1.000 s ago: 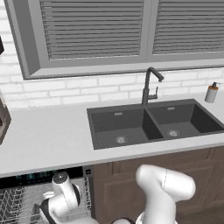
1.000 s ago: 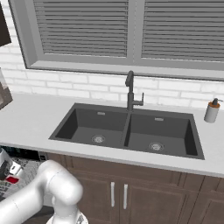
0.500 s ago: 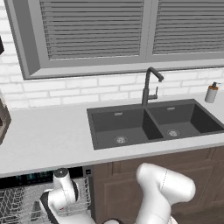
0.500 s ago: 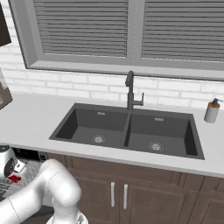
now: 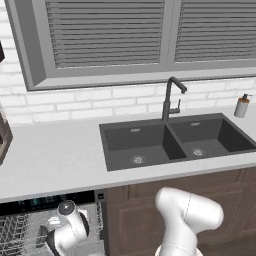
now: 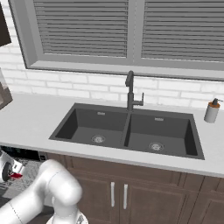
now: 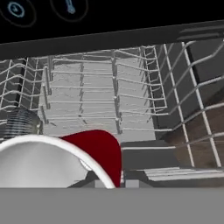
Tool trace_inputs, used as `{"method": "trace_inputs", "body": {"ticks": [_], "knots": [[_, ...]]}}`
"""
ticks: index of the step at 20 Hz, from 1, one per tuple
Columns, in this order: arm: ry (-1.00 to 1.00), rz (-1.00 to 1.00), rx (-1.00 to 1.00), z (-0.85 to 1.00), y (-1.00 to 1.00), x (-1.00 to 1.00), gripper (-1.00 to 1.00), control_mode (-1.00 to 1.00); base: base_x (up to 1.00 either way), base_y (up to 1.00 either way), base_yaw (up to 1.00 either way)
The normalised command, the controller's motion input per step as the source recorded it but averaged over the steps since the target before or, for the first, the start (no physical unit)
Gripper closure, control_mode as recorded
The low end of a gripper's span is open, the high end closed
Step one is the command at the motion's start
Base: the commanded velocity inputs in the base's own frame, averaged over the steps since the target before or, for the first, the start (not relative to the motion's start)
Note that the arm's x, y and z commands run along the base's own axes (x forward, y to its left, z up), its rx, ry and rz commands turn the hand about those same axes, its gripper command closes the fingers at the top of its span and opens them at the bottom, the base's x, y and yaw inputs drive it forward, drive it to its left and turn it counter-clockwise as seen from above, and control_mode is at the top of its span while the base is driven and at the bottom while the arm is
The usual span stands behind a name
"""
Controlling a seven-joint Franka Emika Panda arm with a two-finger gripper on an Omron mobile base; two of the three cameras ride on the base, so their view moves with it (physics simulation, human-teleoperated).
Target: Pick up the cup and bowl from the counter, place them in the dishwasher, and close the dishwasher door.
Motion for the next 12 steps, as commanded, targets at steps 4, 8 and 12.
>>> {"method": "trace_inputs", "body": {"ticks": [4,8,12], "knots": [[-0.26,0.0,0.05,0.32,0.17,-0.57,1.0,-1.0,0.0,0.0,0.0],[-0.23,0.0,0.05,0.62,0.07,-0.35,1.0,-1.0,0.0,0.0,0.0],[-0.12,0.0,0.01,0.42,0.0,0.29,1.0,-1.0,0.0,0.0,0.0]]}}
